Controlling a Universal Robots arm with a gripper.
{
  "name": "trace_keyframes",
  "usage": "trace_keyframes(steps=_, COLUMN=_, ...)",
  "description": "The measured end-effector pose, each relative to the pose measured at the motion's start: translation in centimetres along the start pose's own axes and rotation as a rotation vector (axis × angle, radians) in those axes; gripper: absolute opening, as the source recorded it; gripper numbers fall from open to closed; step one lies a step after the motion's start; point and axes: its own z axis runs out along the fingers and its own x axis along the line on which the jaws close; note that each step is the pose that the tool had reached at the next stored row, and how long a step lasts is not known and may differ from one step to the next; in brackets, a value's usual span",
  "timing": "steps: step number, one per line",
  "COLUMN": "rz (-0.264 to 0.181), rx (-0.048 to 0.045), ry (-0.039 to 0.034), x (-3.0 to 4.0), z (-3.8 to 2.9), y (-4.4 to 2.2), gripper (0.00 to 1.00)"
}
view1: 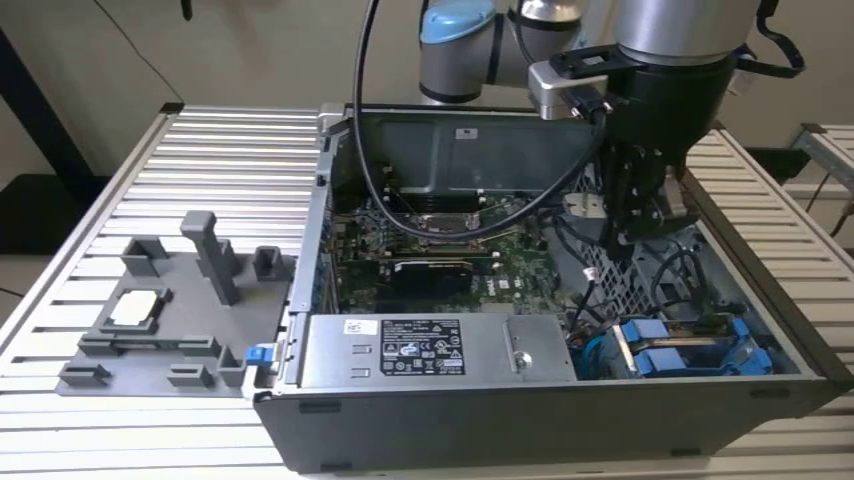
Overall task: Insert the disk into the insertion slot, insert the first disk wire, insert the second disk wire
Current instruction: 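Insert the second disk wire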
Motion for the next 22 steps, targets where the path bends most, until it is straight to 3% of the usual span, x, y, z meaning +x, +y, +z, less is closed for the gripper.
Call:
trace_keyframes(steps=4, rz=0.000, rx=0.0000, ry=0.0000, x=0.00, z=0.00, y=0.00, gripper=0.16)
trace_keyframes(steps=13, rz=0.000, rx=0.0000, ry=0.0000, x=0.13, z=0.03, y=-0.06, gripper=0.16)
trace_keyframes(steps=22, rz=-0.001, rx=-0.0083, ry=-0.0002, x=2.36, z=0.50, y=-1.53, gripper=0.16)
